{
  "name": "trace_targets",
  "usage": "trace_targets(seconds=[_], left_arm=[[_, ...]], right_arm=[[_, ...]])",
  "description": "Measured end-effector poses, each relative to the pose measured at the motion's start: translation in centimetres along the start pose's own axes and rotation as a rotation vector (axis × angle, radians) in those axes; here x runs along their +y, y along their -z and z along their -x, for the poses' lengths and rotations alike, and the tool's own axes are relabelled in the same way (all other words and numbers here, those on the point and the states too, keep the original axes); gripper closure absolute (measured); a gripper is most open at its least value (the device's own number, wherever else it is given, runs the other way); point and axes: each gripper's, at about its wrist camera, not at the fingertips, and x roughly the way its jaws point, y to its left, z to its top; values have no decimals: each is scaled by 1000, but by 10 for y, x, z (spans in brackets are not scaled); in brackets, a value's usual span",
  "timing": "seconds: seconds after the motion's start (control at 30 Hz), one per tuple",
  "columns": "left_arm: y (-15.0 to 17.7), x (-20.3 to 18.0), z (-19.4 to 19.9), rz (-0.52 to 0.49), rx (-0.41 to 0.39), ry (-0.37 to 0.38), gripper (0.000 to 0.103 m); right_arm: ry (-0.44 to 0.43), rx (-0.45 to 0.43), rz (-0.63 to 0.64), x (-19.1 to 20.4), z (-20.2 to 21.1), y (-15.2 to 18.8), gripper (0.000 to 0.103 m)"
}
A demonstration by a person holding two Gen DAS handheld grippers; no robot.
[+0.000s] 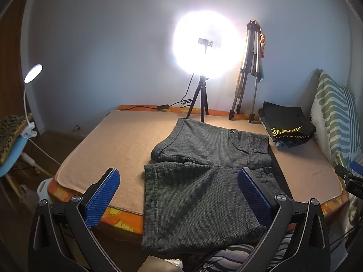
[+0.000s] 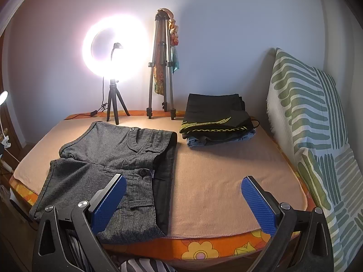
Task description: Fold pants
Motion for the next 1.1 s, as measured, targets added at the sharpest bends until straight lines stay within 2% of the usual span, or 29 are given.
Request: trace_targets(seconds=[0.9, 1.1], left_arm=[[1, 3, -2, -3, 6, 3, 0], [6, 3, -6, -35, 12, -3, 0]], right_arm=[[-2, 5, 4, 5, 2, 0, 1], [-20, 5, 18, 7, 0, -1, 1]])
